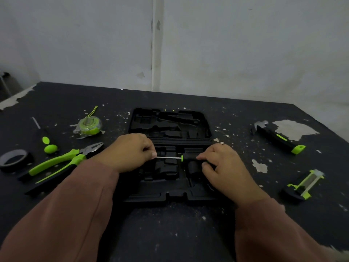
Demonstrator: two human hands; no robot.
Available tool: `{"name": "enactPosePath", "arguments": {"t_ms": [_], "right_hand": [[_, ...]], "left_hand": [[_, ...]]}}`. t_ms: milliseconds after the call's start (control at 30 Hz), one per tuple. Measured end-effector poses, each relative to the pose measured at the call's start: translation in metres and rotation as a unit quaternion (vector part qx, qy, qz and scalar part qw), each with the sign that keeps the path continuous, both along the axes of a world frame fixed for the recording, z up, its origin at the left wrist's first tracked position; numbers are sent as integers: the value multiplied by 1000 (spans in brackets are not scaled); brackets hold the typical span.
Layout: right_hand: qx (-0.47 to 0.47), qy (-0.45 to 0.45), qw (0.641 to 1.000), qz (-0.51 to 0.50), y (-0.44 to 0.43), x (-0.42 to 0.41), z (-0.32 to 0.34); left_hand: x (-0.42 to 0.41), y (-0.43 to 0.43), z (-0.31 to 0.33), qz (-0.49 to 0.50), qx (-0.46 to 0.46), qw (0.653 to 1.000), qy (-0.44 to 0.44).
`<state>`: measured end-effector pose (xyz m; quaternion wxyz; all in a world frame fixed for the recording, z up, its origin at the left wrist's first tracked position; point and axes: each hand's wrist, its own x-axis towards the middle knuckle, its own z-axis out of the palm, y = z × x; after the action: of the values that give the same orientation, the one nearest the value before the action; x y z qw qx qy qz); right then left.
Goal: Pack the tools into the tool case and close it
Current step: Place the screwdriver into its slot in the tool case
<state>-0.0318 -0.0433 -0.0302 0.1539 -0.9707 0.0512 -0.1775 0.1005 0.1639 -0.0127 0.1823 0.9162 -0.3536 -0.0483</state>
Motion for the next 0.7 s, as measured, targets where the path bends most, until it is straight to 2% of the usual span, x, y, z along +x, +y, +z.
{"name": "enactPosePath", "arguments": {"t_ms": [167,333,500,700], "right_hand": [[-25,-12,1000,-12,1,-1,-2],[-67,-16,997,-22,4,-1,-3],[-96,-22,995,-36,6,-1,-4],[-83,-20,995,-48,6,-1,-4]], "left_hand": [[2,-2,0,49,-18,998,-30],[2,0,-2,90,-13,996,-12],[4,-1,-4,92,2,995,24],[7,-1,-5,85,22,996,28]]}}
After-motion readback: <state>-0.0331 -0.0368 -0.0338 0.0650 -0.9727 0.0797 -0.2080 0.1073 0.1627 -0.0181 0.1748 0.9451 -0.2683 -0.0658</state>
